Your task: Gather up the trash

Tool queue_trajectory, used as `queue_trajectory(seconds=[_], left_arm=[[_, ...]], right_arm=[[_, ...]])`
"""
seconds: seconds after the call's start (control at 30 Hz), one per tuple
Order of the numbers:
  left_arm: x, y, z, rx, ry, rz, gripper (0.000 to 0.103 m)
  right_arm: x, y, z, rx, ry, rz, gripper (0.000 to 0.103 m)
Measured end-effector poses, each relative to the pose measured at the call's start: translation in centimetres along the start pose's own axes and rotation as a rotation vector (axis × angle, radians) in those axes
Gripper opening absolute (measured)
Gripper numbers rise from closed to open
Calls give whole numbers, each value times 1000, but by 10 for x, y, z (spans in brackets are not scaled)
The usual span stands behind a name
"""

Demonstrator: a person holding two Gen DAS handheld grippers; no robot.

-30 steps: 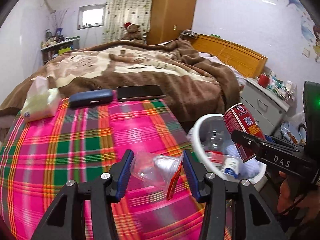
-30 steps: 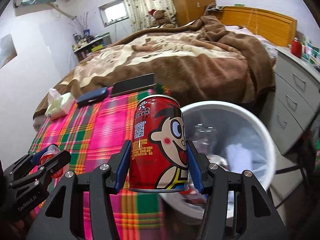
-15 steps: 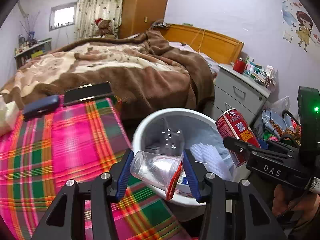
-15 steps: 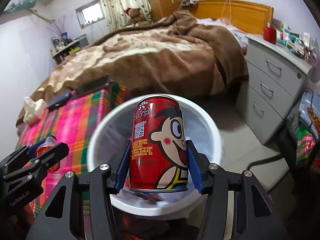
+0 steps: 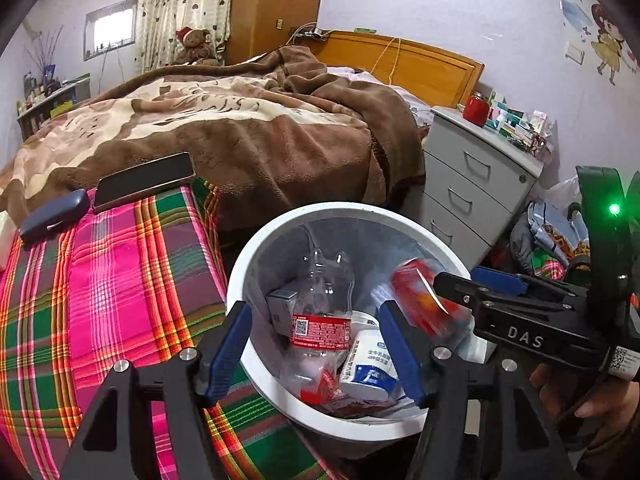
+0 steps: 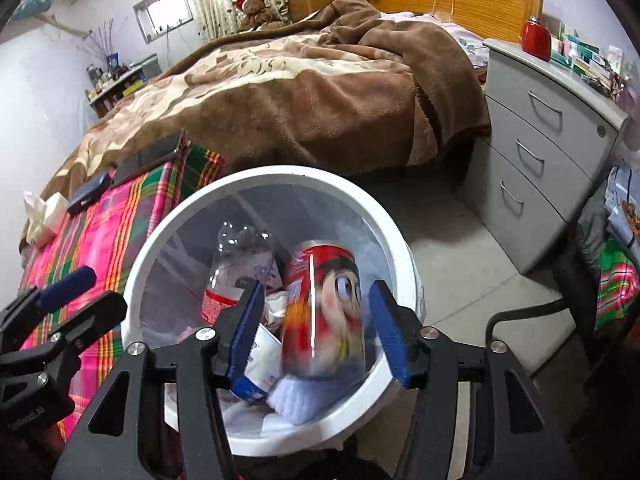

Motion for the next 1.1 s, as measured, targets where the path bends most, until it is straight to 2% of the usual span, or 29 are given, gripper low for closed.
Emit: queue_trajectory(seconds=[0.33,0.63,1.0,1.1], left_arm=[[8,22,-1,-25,1,-27,66],[30,67,-6,-106,-13,-93,66],[61,120,-9,-136,30,-181,66],[68,125,-10,-150,34,-182,66]], right_arm=[[9,19,4,-14,5,-51,63],[26,57,20,-14,41,-186,63],[58,90,31,-17,46,-297,63],[66,92,32,-20,51,-321,63]])
Point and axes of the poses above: each gripper's, at about its wrist camera, not at the fingertips, and y roughly against the way its jaws point, z to its left, x to its underside, the point moved 2 cm from there along -y, roughly the way its jaws point, and after that the axes turned 3 degrees about -y, right-handed, at the moved point
